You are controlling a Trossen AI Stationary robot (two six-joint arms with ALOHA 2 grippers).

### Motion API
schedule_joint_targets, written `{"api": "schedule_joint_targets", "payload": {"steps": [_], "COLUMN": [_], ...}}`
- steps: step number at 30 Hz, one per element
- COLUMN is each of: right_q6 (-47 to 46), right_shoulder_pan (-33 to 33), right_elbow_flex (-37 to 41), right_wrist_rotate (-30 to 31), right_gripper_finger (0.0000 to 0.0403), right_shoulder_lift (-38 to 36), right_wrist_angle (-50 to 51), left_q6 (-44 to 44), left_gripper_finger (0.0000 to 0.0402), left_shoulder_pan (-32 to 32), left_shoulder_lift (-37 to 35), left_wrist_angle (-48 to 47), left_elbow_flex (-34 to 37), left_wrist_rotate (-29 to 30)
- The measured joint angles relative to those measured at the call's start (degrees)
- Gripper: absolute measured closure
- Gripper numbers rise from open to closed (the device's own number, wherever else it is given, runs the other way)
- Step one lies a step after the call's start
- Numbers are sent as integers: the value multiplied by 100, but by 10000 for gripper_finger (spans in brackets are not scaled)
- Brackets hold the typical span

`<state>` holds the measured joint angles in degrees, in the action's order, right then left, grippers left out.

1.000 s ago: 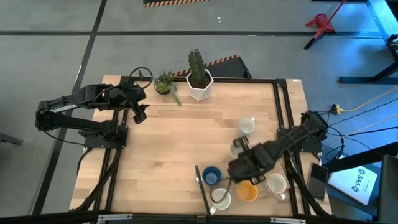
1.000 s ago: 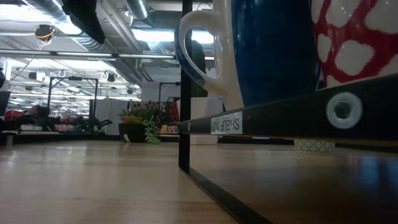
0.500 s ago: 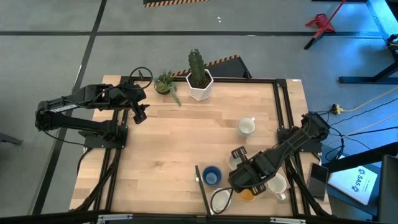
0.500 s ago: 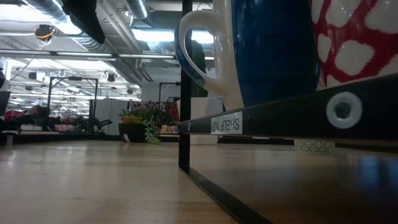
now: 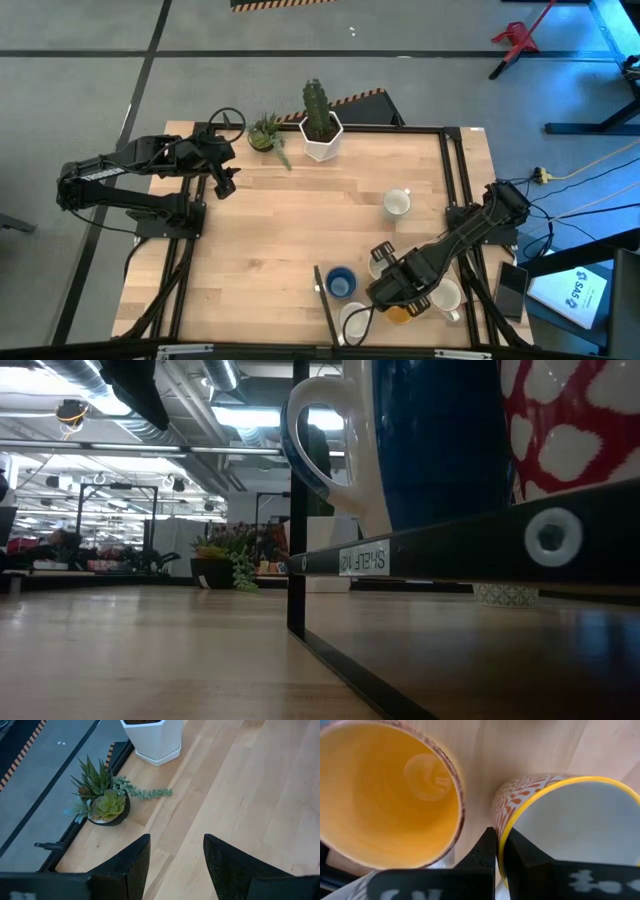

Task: Place coffee mugs
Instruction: Put the orange mug on the shelf

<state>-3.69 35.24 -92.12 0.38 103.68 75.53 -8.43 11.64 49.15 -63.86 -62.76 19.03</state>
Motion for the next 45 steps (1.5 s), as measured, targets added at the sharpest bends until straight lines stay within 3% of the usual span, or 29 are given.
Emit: {"api": "schedule_joint_targets", "payload": {"steps": [36,45], "right_q6": [220,99], "right_shoulder_pan": [0,-2], "right_elbow_flex": [273,306], "right_wrist_rotate": [-17,-42], "right_gripper_finger": [401,330], "right_shoulder_lift": [-17,15], "right_wrist_angle": [-300,-245], "left_q6": [0,0], "left_gripper_finger": [223,223], "left_shoulder_pan": [2,2], "left_shoulder_lift": [1,2], "left_wrist_angle": [2,2], "left_elbow_flex": [0,0], "left_wrist_rotate": [-2,0]}}
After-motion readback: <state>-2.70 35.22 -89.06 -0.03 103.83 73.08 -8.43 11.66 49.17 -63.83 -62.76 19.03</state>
